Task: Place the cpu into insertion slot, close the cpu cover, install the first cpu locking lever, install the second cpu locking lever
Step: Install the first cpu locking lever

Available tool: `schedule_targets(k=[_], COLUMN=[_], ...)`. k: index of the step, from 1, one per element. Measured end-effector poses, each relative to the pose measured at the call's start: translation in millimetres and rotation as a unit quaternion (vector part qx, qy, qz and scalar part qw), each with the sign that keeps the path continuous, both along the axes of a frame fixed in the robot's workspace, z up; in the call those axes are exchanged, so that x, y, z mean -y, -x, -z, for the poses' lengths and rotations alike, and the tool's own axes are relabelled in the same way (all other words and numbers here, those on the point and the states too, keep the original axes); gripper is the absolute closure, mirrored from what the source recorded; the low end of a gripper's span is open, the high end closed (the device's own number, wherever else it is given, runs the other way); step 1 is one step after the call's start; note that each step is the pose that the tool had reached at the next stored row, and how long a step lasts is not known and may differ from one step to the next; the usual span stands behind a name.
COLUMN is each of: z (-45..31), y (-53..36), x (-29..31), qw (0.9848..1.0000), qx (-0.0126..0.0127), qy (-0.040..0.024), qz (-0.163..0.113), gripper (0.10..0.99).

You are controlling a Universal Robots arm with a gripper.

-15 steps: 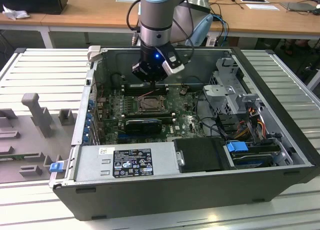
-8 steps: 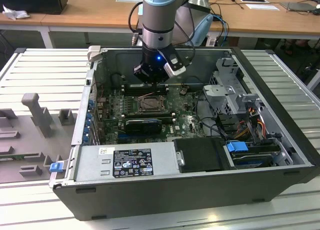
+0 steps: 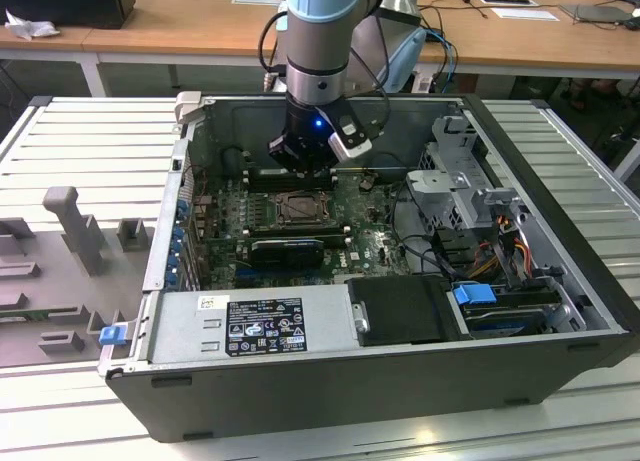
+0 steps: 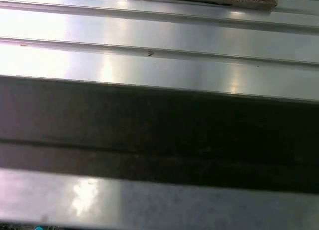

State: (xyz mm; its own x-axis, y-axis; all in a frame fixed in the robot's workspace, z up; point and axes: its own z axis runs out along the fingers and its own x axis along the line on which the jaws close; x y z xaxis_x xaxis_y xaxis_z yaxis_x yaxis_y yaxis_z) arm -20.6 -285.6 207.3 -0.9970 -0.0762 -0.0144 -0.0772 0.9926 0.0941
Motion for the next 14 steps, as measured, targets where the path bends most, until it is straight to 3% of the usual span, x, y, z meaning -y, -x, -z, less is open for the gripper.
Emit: schedule_targets(k=[14], z=[4.3], y=[-1.5], x=[0.9], qw=[1.0000], qx=[0.0000], qy=[0.0029], qz=[0.000], gripper=[0.980])
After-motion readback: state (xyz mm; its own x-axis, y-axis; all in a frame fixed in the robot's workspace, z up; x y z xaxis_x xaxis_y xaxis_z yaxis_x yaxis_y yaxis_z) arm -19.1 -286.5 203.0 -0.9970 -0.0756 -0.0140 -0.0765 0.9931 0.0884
